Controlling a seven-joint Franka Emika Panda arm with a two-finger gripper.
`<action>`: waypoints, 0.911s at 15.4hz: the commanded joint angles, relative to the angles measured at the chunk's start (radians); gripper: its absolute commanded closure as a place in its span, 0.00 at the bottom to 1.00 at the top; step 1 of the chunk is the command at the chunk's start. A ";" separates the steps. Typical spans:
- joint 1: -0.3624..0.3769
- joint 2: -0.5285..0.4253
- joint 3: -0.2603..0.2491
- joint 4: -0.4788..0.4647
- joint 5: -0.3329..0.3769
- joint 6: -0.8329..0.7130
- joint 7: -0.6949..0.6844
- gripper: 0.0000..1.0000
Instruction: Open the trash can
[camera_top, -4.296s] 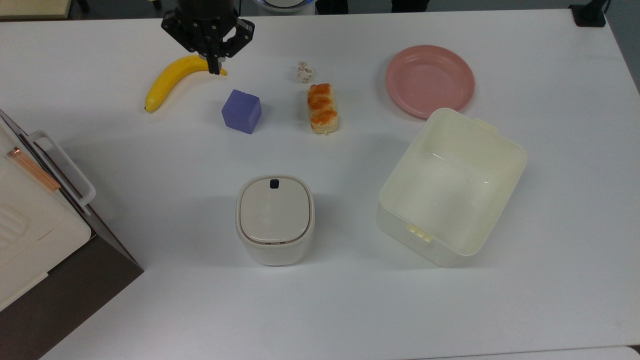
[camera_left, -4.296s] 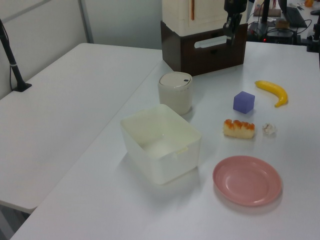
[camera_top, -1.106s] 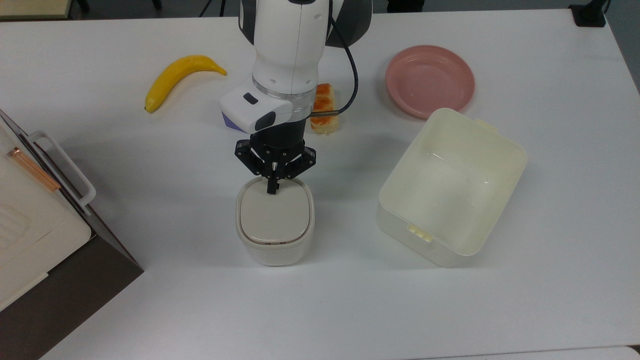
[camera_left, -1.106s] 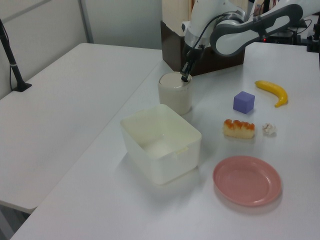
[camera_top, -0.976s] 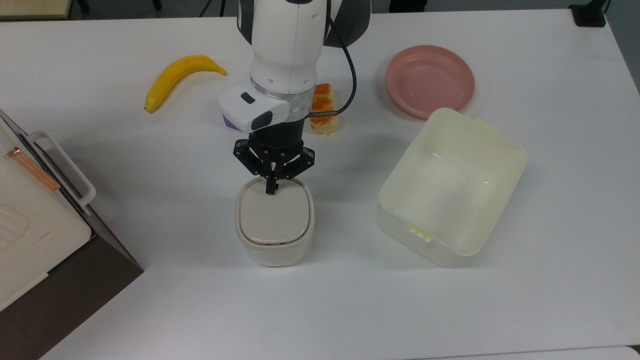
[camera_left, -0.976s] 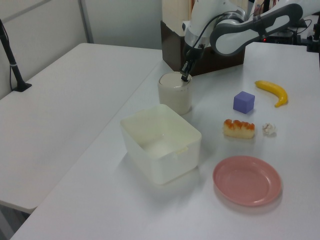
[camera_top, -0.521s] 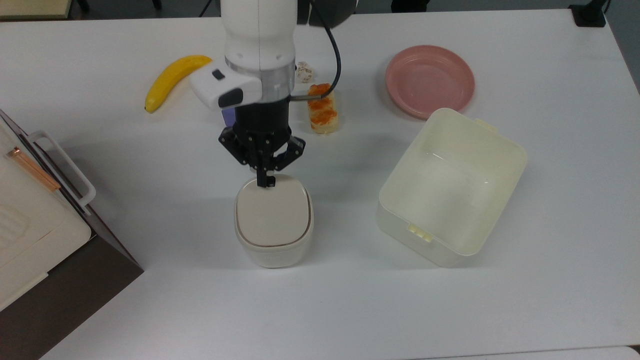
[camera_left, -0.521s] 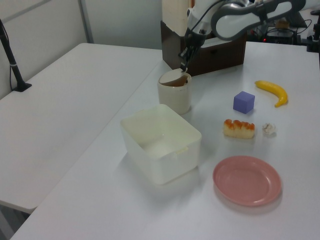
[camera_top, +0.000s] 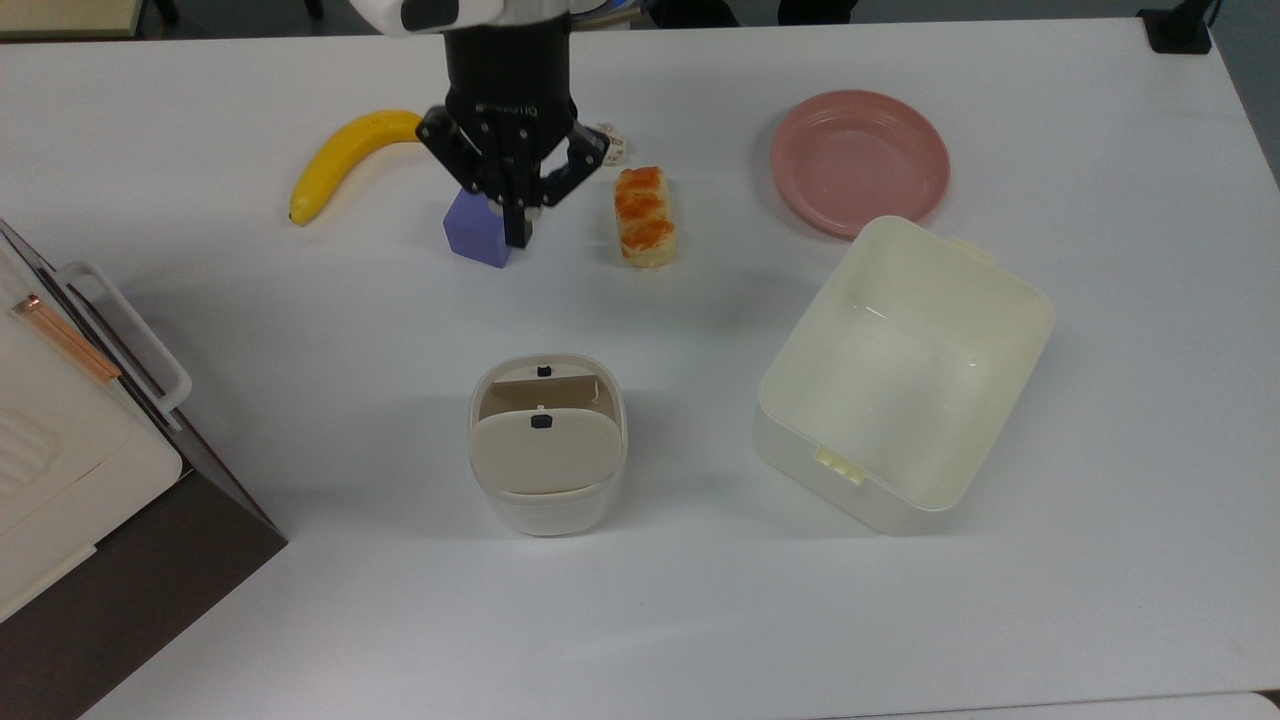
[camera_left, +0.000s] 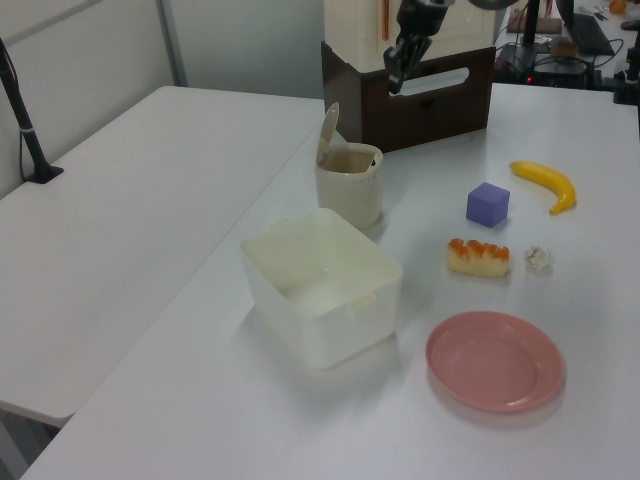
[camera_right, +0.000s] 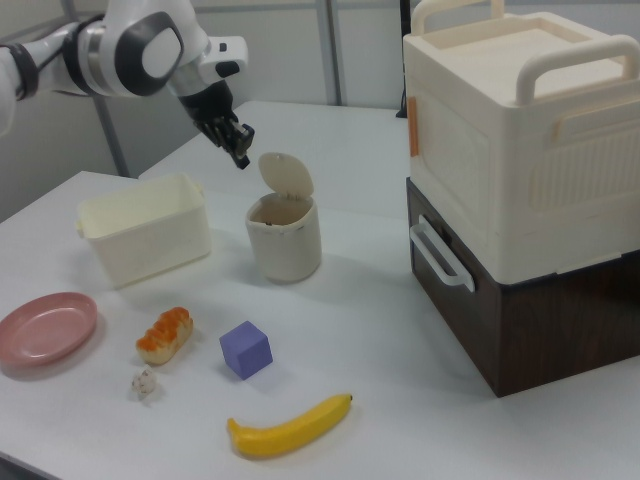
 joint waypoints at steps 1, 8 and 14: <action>-0.033 -0.093 -0.011 -0.026 0.018 -0.266 -0.068 0.96; -0.052 -0.201 -0.012 -0.043 0.023 -0.421 -0.150 0.00; -0.058 -0.261 -0.044 -0.070 0.024 -0.483 -0.225 0.00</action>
